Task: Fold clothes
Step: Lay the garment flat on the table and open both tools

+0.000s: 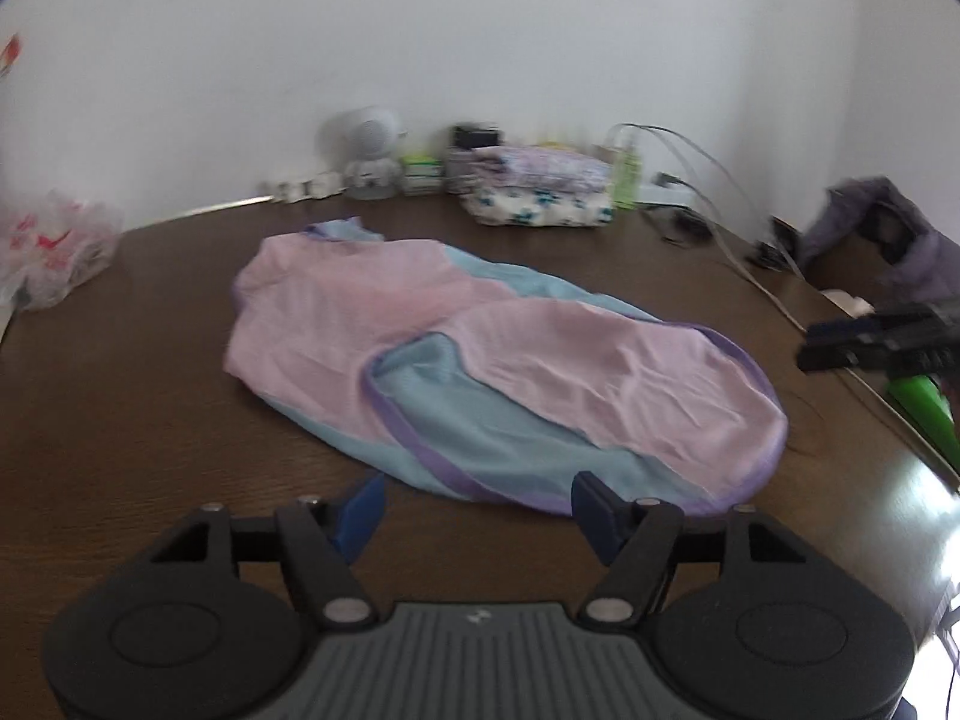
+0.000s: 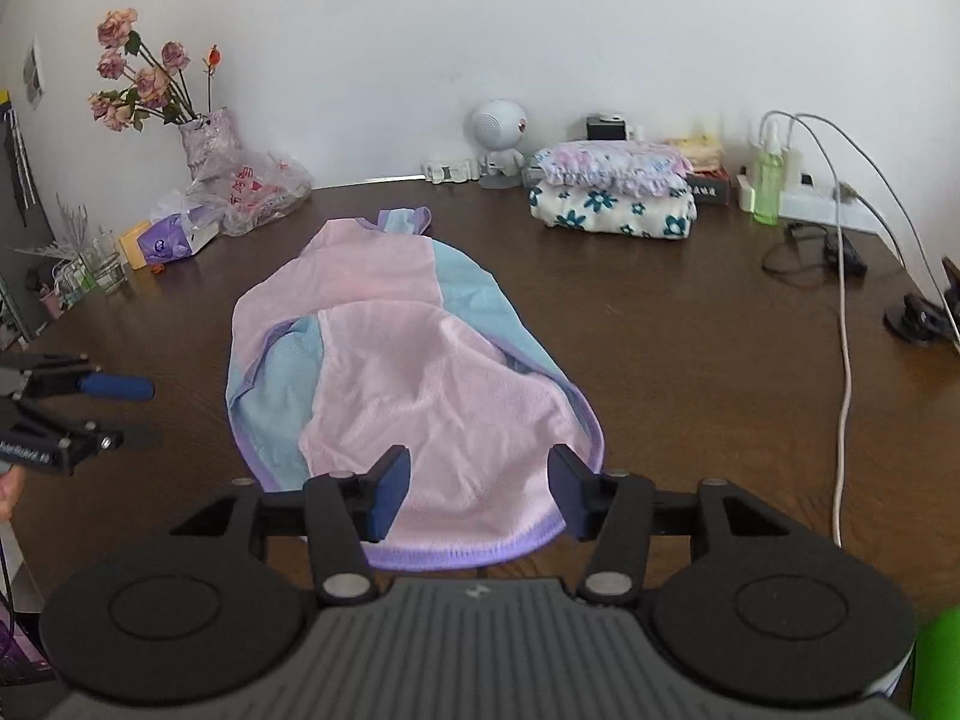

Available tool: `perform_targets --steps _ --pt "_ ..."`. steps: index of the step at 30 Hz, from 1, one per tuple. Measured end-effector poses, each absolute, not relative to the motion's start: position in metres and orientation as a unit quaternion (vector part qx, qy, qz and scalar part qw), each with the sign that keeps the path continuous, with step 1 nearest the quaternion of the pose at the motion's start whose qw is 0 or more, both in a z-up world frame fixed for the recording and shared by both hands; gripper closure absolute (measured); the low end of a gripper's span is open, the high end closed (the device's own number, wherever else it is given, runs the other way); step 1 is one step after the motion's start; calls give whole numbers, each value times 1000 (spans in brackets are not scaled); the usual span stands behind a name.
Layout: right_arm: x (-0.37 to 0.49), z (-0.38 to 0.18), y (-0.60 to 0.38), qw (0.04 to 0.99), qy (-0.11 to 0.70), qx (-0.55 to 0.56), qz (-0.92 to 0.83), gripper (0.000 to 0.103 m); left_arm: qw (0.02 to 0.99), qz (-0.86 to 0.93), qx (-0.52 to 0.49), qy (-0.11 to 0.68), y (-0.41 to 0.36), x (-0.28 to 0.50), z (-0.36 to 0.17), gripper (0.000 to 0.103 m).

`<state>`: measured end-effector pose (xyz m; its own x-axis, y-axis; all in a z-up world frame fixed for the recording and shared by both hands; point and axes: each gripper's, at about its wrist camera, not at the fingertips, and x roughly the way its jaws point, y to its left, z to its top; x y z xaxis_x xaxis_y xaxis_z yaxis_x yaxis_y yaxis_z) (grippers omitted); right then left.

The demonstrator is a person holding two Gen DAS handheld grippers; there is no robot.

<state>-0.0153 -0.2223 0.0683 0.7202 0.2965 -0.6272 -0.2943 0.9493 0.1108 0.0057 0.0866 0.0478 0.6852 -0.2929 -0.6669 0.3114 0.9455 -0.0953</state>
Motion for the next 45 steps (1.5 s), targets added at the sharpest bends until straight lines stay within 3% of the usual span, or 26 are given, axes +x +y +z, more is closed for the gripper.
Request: perform_targets --steps 2,5,7,8,10,12,14,15,19,25,28,30,33,34,36,37,42,45 --pt "7 66 -205 928 337 -49 149 51 916 -142 -17 375 84 36 42 31" --pt "50 56 -193 926 332 -109 142 53 922 -98 12 374 77 62 41 35" --pt "83 49 -197 920 357 -95 131 58 923 -87 17 374 72 69 36 45" --pt "97 44 -200 913 374 -84 137 68 922 -85 14 379 70 71 33 57" --pt "113 37 -199 905 390 -80 149 75 918 -90 7 386 70 71 27 70" --pt "120 31 -195 899 397 -86 162 77 920 -82 32 383 65 67 20 89" --pt "116 27 -193 898 396 -85 170 90 924 -77 60 370 61 60 18 93" --pt "113 25 -193 899 395 -81 173 92 924 -78 60 370 63 57 18 96" --pt "92 21 -194 911 377 -89 142 101 926 -71 67 366 77 43 18 97" --pt "20 25 -183 908 386 -102 124 102 930 -23 71 360 115 19 20 98" --pt "-55 26 -153 901 378 -138 162 102 931 14 79 357 131 10 20 87" --pt "-98 32 -129 882 387 -148 225 101 931 32 81 354 137 5 26 69" --pt "-120 58 -116 848 397 -103 334 99 933 53 75 349 144 -2 39 64" --pt "-116 69 -118 851 388 -90 343 96 936 36 60 344 145 -11 47 61" --pt "-90 90 -132 879 352 -71 315 73 940 -17 23 341 144 -33 61 33" --pt "-74 97 -139 892 335 -66 296 61 938 -47 6 343 141 -44 63 31" --pt "48 80 -154 902 340 -56 259 62 914 -132 -28 382 108 -90 47 36" --pt "108 53 -144 890 373 -58 256 67 907 -134 -6 399 92 -105 38 51"
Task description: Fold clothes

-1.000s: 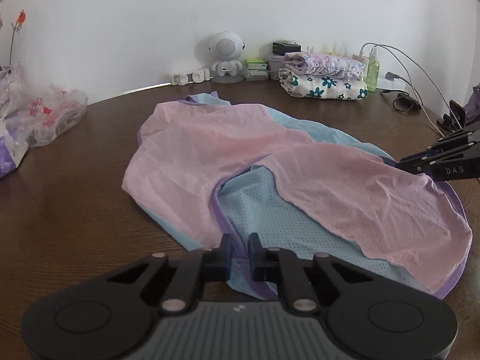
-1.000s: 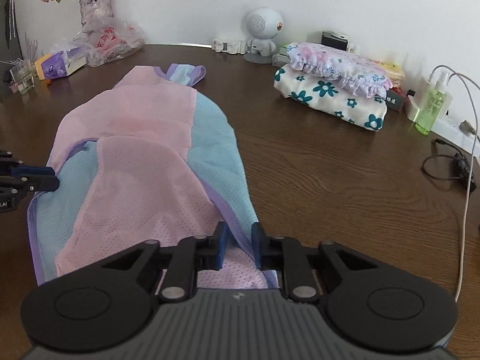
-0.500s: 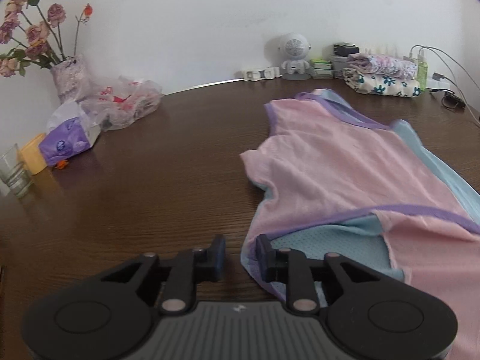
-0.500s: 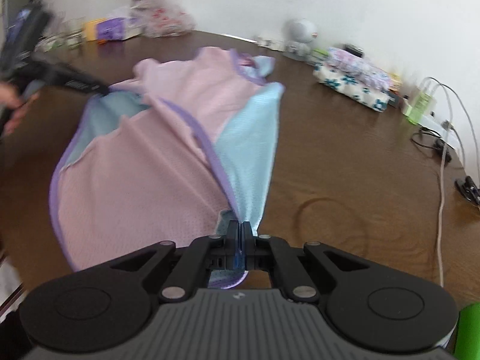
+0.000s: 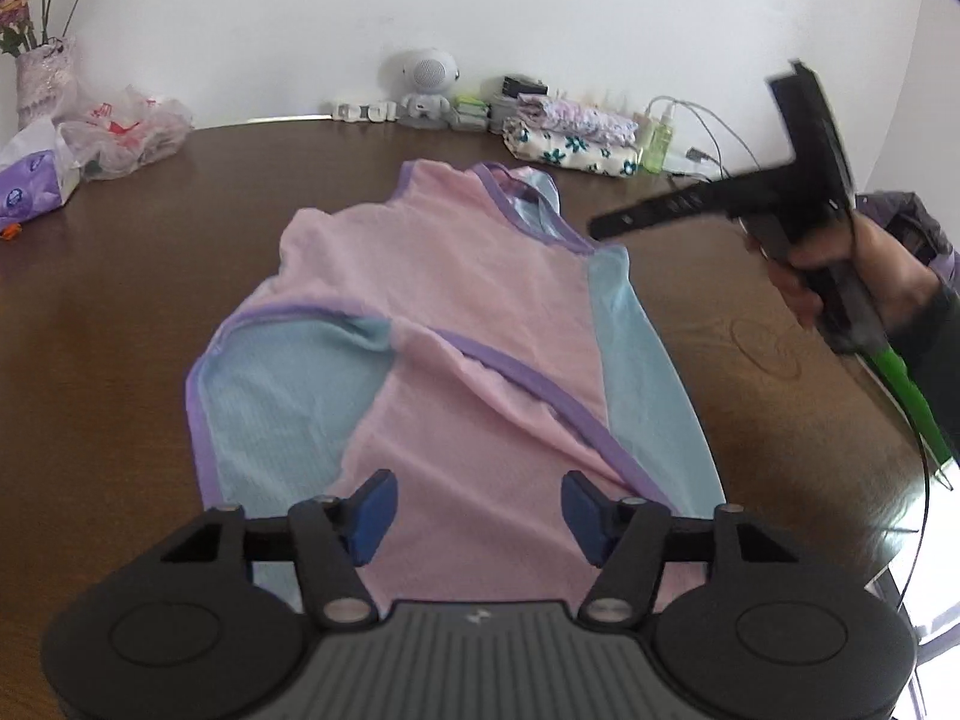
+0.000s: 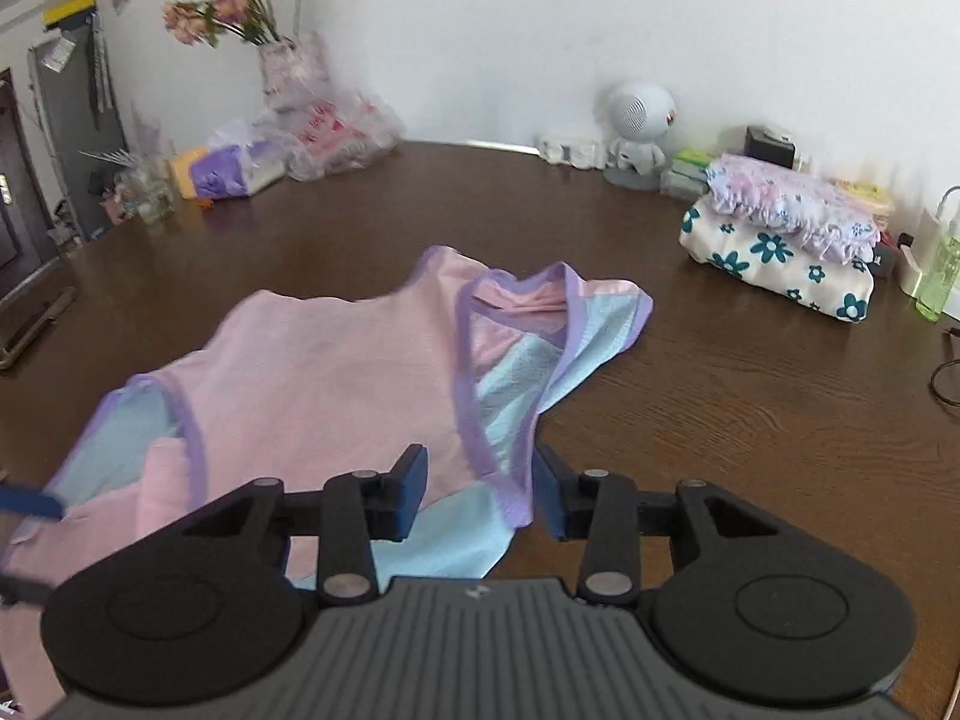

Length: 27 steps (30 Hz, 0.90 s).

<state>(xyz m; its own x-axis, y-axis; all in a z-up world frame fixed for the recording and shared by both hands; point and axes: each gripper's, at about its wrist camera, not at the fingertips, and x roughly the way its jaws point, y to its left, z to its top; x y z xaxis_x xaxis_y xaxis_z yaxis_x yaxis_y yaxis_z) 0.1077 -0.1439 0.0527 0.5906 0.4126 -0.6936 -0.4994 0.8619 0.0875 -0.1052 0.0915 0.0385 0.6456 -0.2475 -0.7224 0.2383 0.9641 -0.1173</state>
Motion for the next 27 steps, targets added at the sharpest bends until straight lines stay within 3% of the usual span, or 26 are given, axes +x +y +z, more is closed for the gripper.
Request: perform_targets --steps 3,4,6,8,17,22,23,24,26,27 --pt "128 32 -132 868 410 -42 277 77 907 -125 21 401 87 -110 30 54" --pt "130 26 -129 864 417 -36 279 85 908 -125 30 398 87 -111 28 58" --pt "123 23 -129 871 411 -49 265 96 909 -124 50 396 92 -111 26 76" --pt "111 23 -134 879 405 -63 244 100 907 -123 61 398 101 -105 27 92" --pt "-28 27 -207 909 406 -30 89 101 916 -91 120 373 138 -19 23 97" --pt "-109 44 -223 902 415 45 107 98 915 -101 139 365 122 5 41 92" --pt "-116 51 -230 908 402 50 103 94 919 -117 133 351 118 -2 52 85" --pt "-120 59 -237 917 385 48 95 89 921 -142 124 340 114 -11 63 70" --pt "-122 67 -251 928 362 45 79 65 918 -206 88 326 108 -34 75 45" --pt "-119 67 -257 930 357 44 75 65 911 -238 66 330 105 -44 75 43"
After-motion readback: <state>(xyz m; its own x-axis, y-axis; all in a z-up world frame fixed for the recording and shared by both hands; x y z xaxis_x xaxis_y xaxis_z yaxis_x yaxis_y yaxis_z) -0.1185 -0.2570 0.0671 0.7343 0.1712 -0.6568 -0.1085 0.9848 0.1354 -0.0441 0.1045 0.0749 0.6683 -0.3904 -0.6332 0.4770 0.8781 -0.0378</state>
